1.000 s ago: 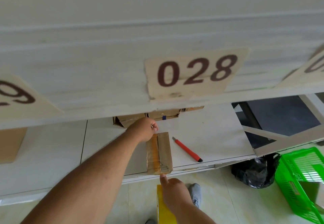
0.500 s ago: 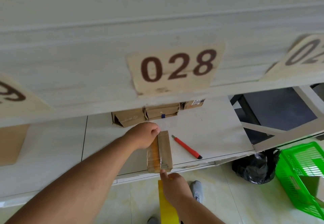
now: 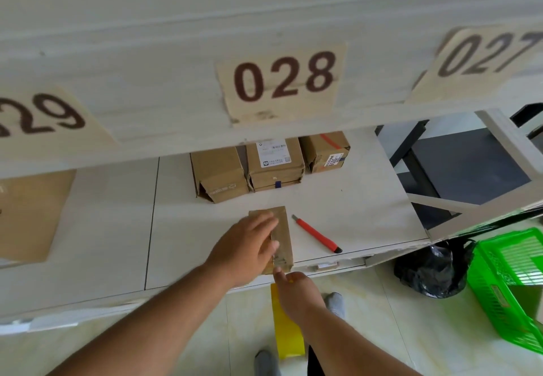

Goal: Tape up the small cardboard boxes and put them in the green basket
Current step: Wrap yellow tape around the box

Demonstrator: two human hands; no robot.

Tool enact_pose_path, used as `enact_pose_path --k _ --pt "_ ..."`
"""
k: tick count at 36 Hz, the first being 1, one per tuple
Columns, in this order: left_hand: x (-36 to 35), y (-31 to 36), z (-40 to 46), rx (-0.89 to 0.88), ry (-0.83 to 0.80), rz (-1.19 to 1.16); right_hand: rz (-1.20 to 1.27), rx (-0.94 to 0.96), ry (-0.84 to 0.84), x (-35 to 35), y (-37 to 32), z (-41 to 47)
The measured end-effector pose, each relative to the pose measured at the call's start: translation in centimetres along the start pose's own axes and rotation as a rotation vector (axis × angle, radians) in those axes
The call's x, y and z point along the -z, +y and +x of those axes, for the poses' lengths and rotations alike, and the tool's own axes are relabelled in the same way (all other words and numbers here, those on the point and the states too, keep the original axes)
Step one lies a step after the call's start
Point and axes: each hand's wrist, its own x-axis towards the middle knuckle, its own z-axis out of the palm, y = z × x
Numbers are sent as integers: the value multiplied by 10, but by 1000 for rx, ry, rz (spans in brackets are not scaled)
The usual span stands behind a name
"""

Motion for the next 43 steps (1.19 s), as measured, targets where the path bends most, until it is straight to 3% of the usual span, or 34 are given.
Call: enact_pose_path --k 2,5,16,19,22,23,25,28,35,43 --pt "-14 -4 -12 -76 -116 74 28 -16 9 -2 2 3" --pt "-31 -14 -20 -168 -125 216 105 -46 11 -5 5 6" --pt "-52 -10 -21 -167 267 249 272 -64 -17 -4 2 5" --pt "-51 1 -36 50 322 7 322 -69 -37 -4 2 3" --pt "-56 21 -58 497 447 -398 388 -65 -40 -6 4 -1" --pt "-58 27 -62 647 435 -552 396 -61 -37 -7 5 -1" --pt "-64 35 -66 836 258 -832 418 -66 -37 -8 6 -1" --pt "-72 39 -63 857 78 -1114 462 -56 -38 -9 9 -2" --pt "-89 35 -55 874 116 -1420 459 9 1 -8 12 1" --pt "-77 45 -39 929 257 -1285 439 98 -11 -6 6 -1"
